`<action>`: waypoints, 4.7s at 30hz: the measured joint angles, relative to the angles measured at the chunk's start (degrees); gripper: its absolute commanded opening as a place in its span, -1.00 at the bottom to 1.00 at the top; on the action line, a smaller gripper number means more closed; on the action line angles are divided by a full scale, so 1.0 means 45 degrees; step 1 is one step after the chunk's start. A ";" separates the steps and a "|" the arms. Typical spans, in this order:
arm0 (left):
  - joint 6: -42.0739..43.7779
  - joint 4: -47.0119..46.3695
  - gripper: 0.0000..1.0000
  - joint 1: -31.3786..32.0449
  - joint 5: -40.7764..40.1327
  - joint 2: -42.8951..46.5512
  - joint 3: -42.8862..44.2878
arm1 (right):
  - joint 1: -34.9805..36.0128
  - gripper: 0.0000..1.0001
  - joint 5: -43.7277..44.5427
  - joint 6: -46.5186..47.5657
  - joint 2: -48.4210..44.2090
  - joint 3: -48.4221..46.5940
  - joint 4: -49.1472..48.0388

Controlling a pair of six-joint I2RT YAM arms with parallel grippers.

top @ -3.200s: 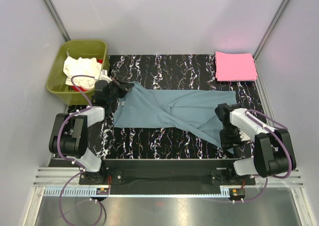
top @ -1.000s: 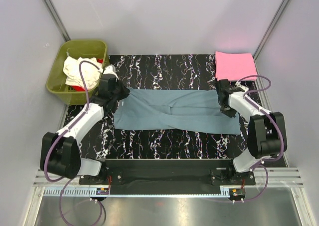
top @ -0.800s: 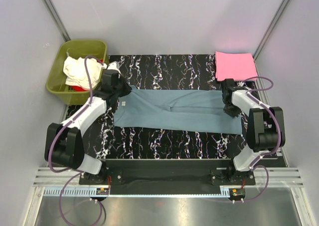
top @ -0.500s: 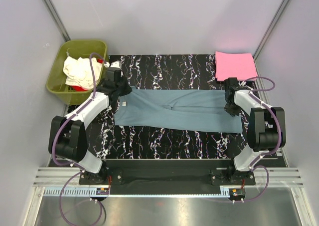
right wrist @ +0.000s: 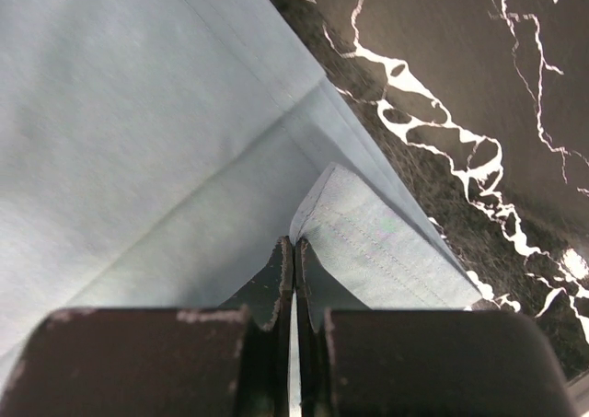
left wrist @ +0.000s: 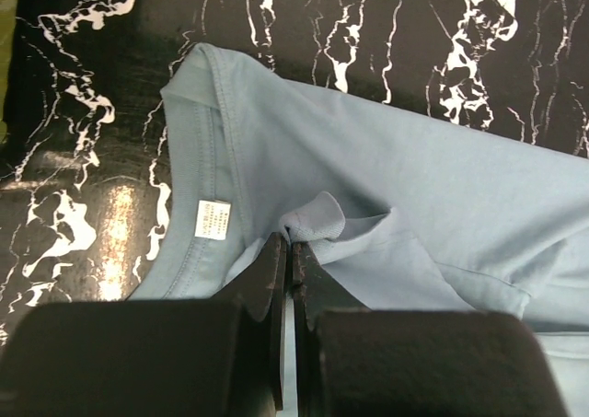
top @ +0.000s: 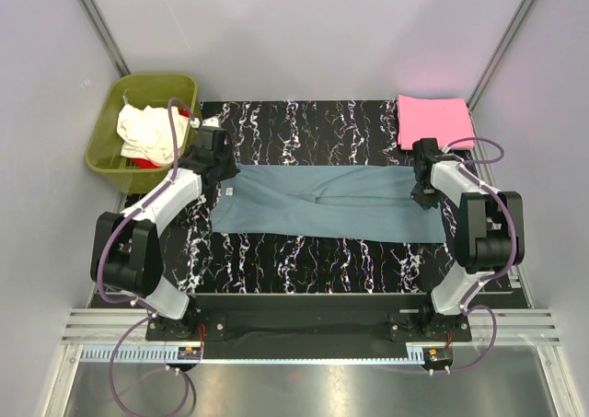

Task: Fold and stack the t-shirts
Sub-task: Fold the tshirt

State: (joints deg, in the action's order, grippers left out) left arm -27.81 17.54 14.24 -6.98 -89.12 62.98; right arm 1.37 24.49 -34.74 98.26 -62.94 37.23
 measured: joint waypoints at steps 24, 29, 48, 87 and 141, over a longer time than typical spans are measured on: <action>0.0481 0.0923 -1.00 0.0000 -0.0568 -0.1749 0.1642 | -0.0019 -1.00 0.0005 -0.0015 0.1399 -0.1438 0.0083; 0.0602 0.1336 -0.67 0.0000 -0.0568 -0.2336 0.2341 | -0.0029 -0.54 -0.0010 -0.0078 0.1768 -0.1894 0.0291; 0.0330 0.2074 0.24 0.1355 -0.0306 0.1360 -0.0170 | -0.0257 -0.10 -0.2113 -0.1205 0.0549 0.0160 0.0816; -0.2628 0.1287 0.13 0.2069 -0.0534 0.1496 -0.3832 | -0.1841 -0.17 -0.2181 -0.2254 -0.1724 0.2803 -0.0345; 0.3167 0.3206 0.26 -0.0583 0.6203 -0.6343 0.6018 | 0.2001 0.28 -1.1118 0.2433 -0.1812 -0.1321 -0.4522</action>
State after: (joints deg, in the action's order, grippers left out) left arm -13.56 31.97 11.62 20.93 -117.67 90.06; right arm 10.37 -25.54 -23.79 90.11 -68.88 16.88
